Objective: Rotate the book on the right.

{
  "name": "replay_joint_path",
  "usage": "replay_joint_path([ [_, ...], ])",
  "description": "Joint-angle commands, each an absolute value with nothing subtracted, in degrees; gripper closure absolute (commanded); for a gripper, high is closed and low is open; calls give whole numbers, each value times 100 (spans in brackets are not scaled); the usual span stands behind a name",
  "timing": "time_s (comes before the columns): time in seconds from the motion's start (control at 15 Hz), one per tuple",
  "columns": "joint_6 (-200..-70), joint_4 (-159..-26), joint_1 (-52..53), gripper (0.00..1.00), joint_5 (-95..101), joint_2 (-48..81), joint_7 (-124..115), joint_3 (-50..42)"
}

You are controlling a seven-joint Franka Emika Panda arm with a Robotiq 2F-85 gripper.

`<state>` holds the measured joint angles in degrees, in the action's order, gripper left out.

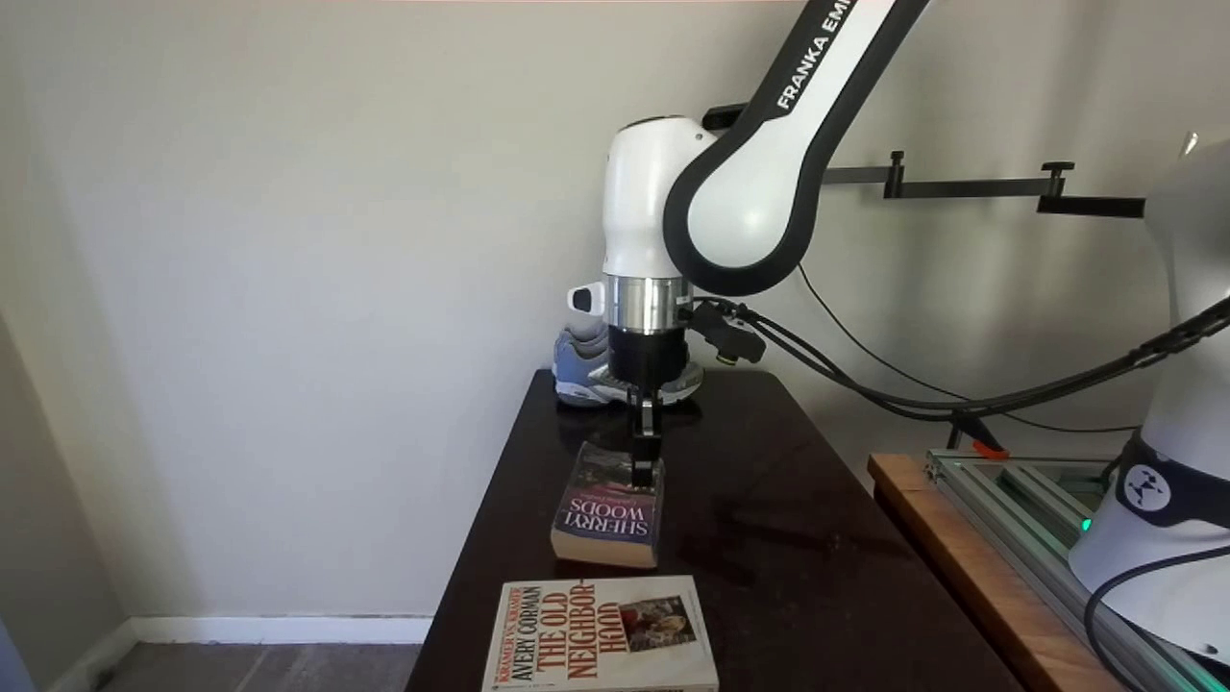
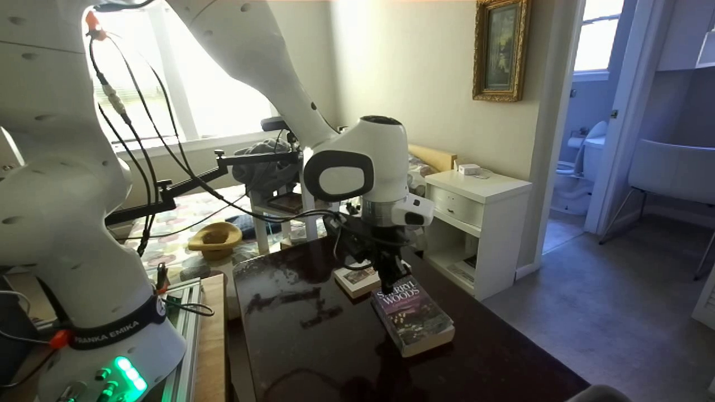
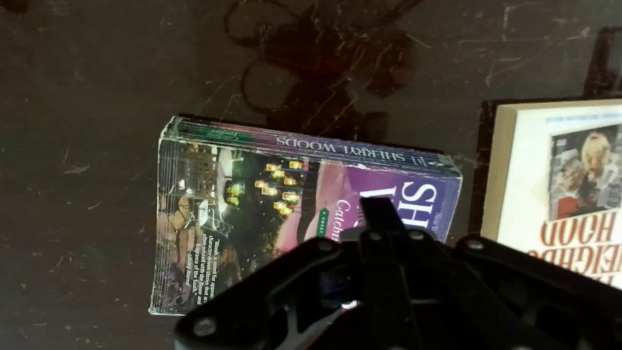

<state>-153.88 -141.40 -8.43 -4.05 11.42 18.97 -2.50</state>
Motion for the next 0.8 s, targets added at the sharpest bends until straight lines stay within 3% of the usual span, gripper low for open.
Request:
replay_joint_path([
  [0.0, -15892, -14266, -878, 100, 3, 1352, 2357, -263],
  [0.73, -16782, -14314, -1202, 100, -120, 1781, 2993, 105],
])
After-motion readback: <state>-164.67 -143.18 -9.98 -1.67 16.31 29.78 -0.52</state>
